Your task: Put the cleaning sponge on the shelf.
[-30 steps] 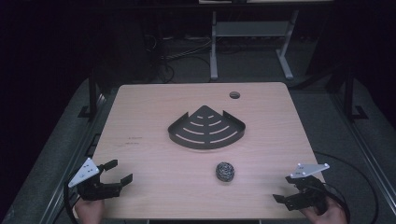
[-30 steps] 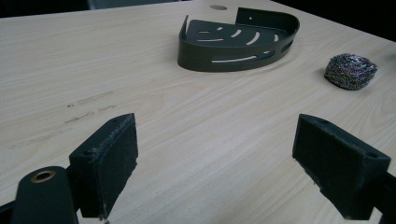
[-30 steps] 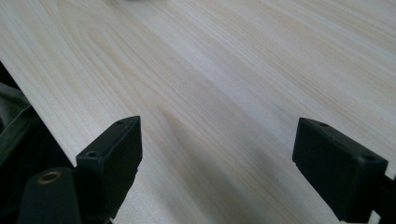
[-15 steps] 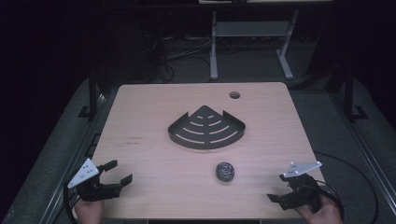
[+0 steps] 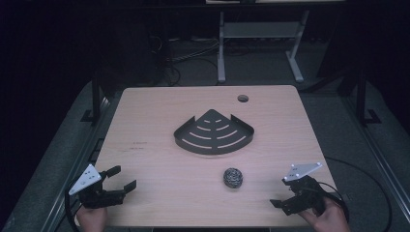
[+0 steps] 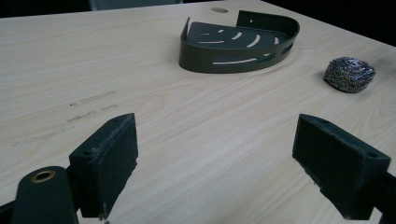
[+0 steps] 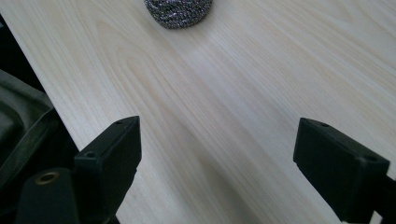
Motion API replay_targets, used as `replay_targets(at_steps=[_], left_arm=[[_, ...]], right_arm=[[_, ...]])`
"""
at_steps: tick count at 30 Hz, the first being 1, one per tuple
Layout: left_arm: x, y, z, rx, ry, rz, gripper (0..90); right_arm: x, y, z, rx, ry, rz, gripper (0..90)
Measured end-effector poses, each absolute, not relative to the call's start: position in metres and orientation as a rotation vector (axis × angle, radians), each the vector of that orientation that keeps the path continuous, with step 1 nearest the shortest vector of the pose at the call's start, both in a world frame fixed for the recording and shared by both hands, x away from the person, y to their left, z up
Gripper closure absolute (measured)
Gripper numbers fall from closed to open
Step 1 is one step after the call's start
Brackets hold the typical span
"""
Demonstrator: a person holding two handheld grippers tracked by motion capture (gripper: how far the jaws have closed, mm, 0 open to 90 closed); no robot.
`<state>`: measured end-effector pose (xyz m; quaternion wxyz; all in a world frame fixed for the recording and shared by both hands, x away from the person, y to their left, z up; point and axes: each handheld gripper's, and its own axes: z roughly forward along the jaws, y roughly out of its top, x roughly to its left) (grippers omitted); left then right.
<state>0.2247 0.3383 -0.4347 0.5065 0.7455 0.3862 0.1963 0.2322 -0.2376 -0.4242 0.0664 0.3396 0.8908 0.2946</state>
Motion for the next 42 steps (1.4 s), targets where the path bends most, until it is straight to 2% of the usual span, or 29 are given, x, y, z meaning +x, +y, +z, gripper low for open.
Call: replay_targets(at_steps=[42], left_arm=[[0.225,0.343,-0.434,1.774,0.94,0.473,13.5]], right_arm=[[0.263,-0.181,-0.409,0.829,2.812,0.794,14.9]])
